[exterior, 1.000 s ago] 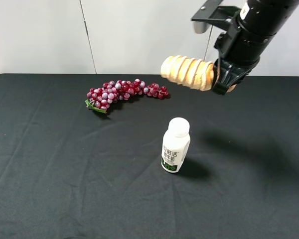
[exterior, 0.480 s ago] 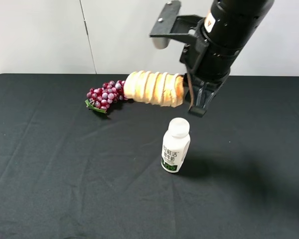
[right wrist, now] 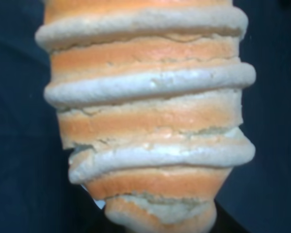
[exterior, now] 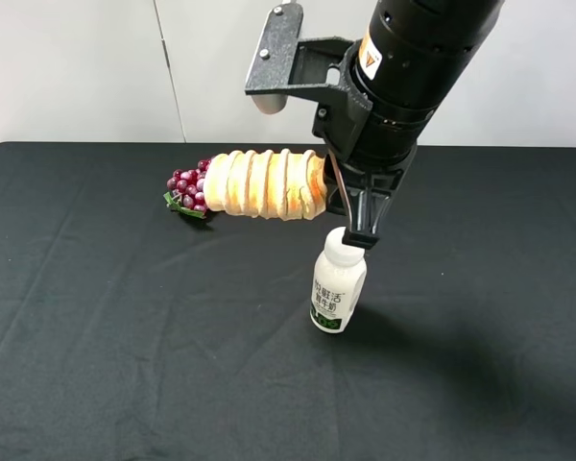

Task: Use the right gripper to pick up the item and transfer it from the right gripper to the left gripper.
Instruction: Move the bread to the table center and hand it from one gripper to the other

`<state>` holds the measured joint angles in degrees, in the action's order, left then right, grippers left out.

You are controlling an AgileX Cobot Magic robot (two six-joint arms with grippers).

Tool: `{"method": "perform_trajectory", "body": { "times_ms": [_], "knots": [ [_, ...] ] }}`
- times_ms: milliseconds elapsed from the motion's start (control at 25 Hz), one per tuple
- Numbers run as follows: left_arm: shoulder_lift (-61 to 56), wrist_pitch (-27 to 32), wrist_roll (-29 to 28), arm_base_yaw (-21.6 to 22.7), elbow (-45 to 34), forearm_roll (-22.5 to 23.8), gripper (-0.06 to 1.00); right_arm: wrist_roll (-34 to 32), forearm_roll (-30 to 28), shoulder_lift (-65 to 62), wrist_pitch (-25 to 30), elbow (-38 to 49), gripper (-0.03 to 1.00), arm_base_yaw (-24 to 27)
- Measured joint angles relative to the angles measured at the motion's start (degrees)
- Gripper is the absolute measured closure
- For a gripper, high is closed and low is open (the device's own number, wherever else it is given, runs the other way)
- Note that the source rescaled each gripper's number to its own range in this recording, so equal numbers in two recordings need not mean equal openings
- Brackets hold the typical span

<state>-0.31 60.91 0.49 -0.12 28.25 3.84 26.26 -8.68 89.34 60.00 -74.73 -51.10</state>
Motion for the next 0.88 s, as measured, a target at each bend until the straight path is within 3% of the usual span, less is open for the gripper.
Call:
{"method": "perform_trajectory", "body": {
  "times_ms": [560, 880],
  "knots": [
    [0.79, 0.81, 0.00, 0.00, 1.96, -2.06, -0.05, 4.33, -0.12, 0.00, 0.00, 0.00, 0.95, -0.07],
    [15.00, 3.20, 0.00, 0.00, 10.24, -7.17, -0.05, 4.45, 0.00, 0.00, -0.06, 0.00, 0.95, -0.07]
  ]
}}
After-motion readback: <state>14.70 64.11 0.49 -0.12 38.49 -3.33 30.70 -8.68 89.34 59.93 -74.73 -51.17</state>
